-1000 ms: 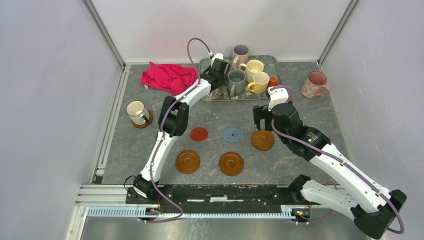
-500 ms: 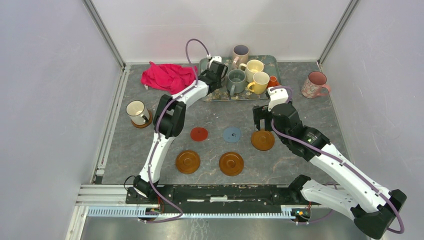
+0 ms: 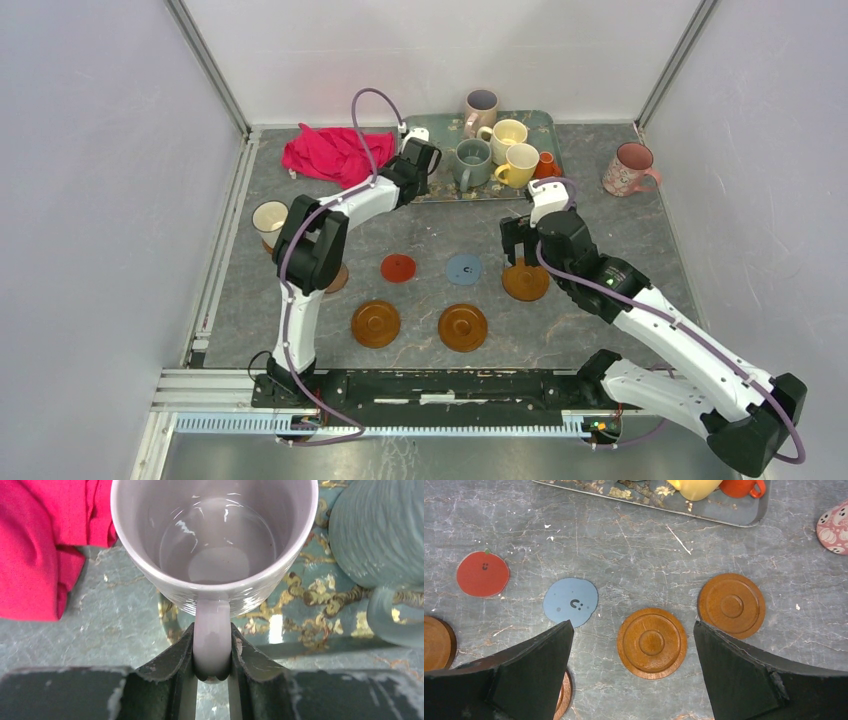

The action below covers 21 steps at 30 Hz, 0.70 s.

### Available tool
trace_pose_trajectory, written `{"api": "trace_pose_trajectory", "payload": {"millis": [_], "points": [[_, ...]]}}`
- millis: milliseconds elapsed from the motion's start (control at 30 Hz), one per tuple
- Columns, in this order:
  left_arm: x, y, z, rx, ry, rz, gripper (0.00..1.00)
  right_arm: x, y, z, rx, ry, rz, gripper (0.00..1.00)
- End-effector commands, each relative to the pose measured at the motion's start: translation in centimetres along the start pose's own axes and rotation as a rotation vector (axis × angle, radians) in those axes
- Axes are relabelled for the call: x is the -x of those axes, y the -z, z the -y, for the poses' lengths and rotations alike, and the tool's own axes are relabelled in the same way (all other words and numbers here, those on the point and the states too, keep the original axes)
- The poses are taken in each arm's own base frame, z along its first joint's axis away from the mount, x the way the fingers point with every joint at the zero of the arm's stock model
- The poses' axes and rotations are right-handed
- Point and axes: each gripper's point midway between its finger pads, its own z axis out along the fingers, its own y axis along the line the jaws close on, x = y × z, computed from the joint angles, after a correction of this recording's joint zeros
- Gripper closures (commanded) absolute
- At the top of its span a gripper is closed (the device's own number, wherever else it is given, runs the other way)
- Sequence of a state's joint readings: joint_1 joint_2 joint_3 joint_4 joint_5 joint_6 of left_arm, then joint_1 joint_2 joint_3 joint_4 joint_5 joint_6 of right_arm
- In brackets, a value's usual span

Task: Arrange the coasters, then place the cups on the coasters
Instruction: Pick up the cup from the tray, then place the cup on the coaster.

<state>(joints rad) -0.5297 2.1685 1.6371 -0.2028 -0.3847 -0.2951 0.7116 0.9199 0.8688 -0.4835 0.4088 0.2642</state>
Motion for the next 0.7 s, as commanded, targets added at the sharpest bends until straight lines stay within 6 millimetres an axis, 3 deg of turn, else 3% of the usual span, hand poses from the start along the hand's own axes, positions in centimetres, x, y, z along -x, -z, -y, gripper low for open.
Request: {"api": "trace_pose_trajectory", "payload": {"millis": [0,367,667], "points": [[8.2,4.9,-0.8,-0.003,0.108,0.259,0.98,0.8,-0.3,-0.5,0.02,-0.007,0.042,0.02],[7.6,10.1,-2.0,0.003,0.164,0.299,0.98,0.4,-0.9,-0.8,0.028,0.007,0.04,0.02],[5.7,14.4,-4.9,0.029,0.238,0.332,0.98,-0.6,-1.9,-1.4,0.048,0.019,0.022,0.02]]}}
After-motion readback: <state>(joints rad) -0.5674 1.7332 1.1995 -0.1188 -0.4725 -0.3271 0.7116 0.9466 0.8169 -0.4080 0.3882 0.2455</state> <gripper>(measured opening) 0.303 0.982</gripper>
